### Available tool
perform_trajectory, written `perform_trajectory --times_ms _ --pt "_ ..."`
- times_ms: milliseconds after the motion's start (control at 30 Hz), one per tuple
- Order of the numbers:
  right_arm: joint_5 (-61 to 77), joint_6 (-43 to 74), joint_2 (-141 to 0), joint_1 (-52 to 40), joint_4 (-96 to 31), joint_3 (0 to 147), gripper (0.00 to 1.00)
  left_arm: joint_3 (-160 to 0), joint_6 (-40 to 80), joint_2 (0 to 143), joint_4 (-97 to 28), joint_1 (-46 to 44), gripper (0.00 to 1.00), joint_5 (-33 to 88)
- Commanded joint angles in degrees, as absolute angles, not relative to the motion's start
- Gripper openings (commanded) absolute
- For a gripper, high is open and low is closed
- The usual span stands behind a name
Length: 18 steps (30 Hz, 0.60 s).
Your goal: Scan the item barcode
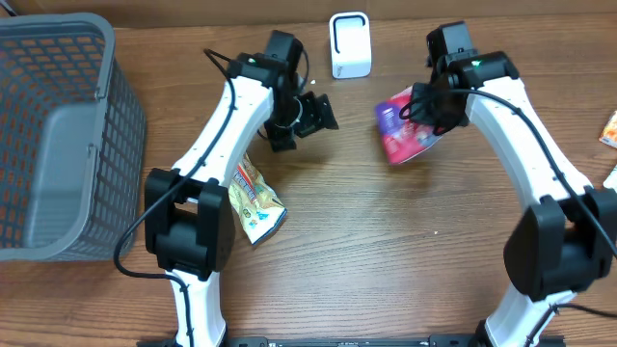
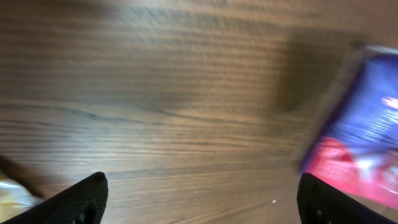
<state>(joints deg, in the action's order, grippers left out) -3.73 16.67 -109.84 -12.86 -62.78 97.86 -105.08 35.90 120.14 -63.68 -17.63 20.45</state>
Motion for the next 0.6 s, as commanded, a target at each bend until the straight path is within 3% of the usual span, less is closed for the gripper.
perform_trajectory --times_ms 0,433,567 --pt "-21.78 16.73 -107.70 -16.36 -64.20 99.44 0.04 -106.39 34.41 120.57 -64.73 -15.99 0.89 18.65" --pt "-29.82 23.64 -116.05 -20.29 -73.49 97.41 0.04 -106.39 32.73 120.57 -68.97 -14.59 0.90 14.02" --pt "-23.33 24.27 -117.51 -20.95 -74.54 97.41 0.06 -106.39 31.83 120.57 -68.95 -14.59 0.91 13.96"
